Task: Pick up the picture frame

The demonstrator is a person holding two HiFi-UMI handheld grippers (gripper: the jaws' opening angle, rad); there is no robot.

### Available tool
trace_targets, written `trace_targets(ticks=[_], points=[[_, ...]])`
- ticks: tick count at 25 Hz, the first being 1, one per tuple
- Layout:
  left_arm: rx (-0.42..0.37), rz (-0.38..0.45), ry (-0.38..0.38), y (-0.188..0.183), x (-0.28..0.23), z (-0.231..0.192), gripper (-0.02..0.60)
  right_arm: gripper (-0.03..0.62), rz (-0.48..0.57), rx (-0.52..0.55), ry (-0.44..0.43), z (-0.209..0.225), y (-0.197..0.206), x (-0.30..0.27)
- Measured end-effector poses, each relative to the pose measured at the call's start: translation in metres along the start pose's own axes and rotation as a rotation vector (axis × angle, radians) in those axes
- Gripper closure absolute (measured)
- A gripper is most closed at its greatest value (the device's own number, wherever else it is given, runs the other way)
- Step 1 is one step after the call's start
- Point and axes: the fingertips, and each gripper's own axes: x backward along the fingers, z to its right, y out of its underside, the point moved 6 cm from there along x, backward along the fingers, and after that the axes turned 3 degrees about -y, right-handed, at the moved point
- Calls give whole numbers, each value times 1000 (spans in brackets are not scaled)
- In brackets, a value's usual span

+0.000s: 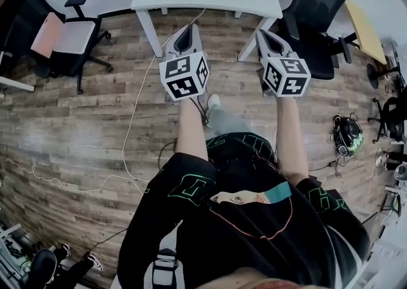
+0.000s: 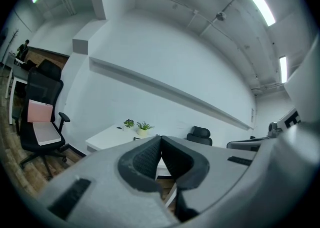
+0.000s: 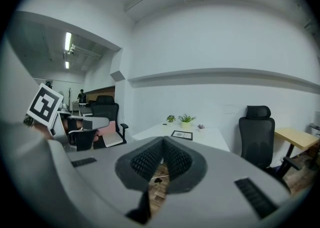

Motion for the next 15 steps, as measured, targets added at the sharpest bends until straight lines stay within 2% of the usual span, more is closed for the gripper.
trace_targets(ticks=[15], points=[[21, -49, -26, 14, -49, -29, 574, 589, -48, -25, -30, 13, 11, -63]])
